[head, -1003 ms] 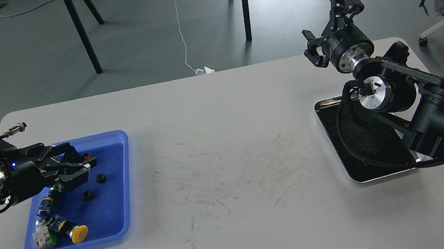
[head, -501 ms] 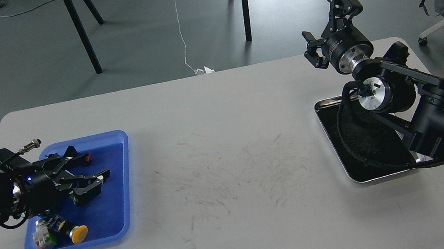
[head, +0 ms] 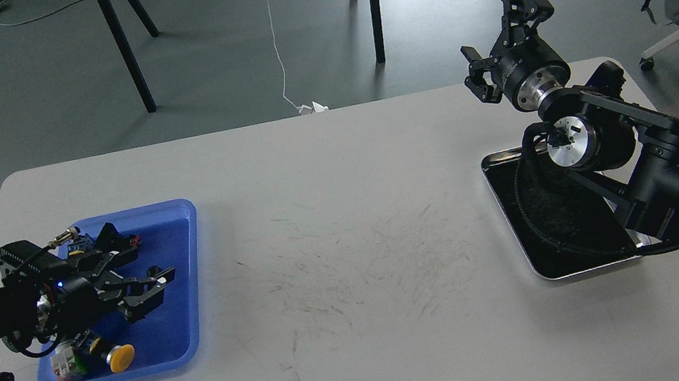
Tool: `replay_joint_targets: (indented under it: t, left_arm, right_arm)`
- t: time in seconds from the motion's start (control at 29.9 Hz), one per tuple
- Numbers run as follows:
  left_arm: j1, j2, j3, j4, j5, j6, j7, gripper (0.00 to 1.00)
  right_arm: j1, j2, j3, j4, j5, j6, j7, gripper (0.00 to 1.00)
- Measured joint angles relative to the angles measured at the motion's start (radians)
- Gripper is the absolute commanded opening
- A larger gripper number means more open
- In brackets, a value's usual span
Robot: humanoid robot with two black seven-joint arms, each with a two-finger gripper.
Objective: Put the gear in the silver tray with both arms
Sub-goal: 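Grasp a small black gear in the blue tray with the left gripper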
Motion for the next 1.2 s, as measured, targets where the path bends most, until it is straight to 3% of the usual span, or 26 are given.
replay_joint_targets:
  t: [0.53, 0.77, 1.2]
  left_arm:
    - [0.042, -0.004, -0.027, 0.034, -0.003, 0.000, 0.000, 0.71]
    - [0.051, -0.012, -0.030, 0.052, -0.004, 0.000, 0.000, 0.63]
    - [0.075, -0.036, -0.037, 0.090, -0.005, 0.000, 0.000, 0.62]
  right_arm:
    - [-0.004, 0.001, 0.000, 0.001, -0.003, -0.001, 0.001, 0.99]
    - [-0.007, 0.000, 0.000, 0.001, -0.004, -0.001, 0.001, 0.99]
    - [-0.010, -0.002, 0.000, 0.000, -0.005, -0.001, 0.001, 0.99]
